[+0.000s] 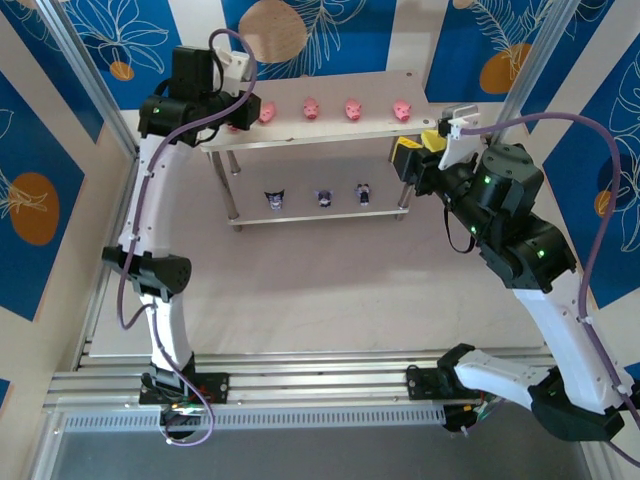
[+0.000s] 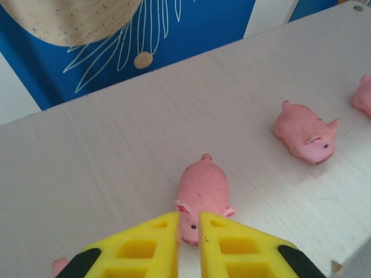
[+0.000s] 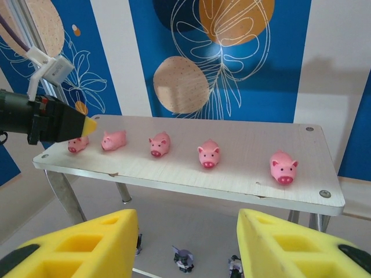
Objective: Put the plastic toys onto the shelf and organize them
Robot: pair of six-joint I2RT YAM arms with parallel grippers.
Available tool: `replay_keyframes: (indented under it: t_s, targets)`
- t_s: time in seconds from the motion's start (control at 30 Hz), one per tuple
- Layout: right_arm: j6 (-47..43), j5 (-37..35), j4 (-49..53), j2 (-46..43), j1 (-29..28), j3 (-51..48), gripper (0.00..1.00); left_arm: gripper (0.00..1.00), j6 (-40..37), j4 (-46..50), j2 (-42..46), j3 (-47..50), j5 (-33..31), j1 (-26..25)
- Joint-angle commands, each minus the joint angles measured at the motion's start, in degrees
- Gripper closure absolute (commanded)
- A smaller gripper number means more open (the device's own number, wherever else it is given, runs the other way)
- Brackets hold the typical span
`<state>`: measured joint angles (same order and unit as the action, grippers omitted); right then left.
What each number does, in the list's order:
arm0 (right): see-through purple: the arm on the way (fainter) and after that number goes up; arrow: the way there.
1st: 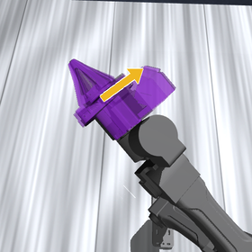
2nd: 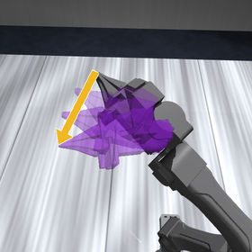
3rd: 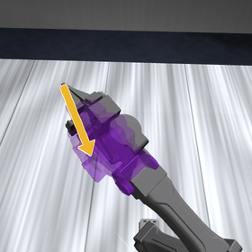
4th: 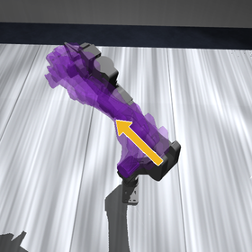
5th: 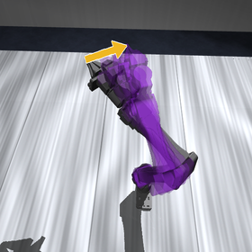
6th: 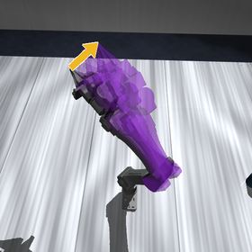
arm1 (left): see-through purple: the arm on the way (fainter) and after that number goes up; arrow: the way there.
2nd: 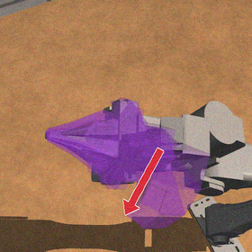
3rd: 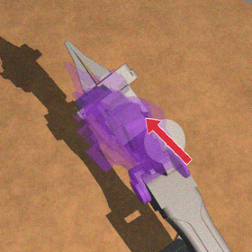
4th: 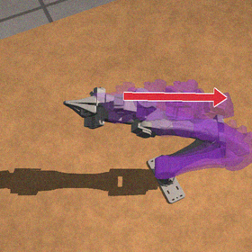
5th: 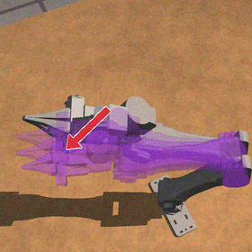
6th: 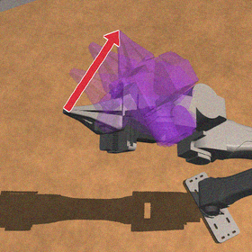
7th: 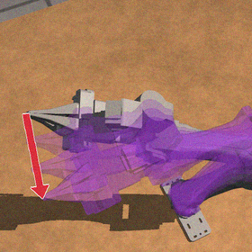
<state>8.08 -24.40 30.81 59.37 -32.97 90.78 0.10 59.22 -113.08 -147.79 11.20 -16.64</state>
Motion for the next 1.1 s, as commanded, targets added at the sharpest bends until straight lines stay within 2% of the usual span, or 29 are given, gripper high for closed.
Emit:
replay_keyframes:
  t_s: [0.0, 0.17, 0.33, 1.07]
  targets:
    - [0.91, 0.66, -1.12, -1.69, 0.36, -1.14, 0.51, 0.84, 0.26, 1.16, 6.79, 0.71, -1.0, -0.5]
    - [1.45, 0.8, -2.24, -3.46, 0.8, -3.46, 0.5, 0.88, -0.92, 1.8, 16.88, 18.14, -5.22, -0.85]
    - [2.15, 2.31, -2.42, -3.14, 1.17, -3.42, 0.5, 0.9, -0.89, 3.71, 19.95, 24.46, -6.36, -0.85]
    - [2.21, 2.5, -1.96, -4.88, 2.37, -4.44, 0.5, 0.9, -1.33, 1.79, 13.42, 20.88, -8.71, -0.71]
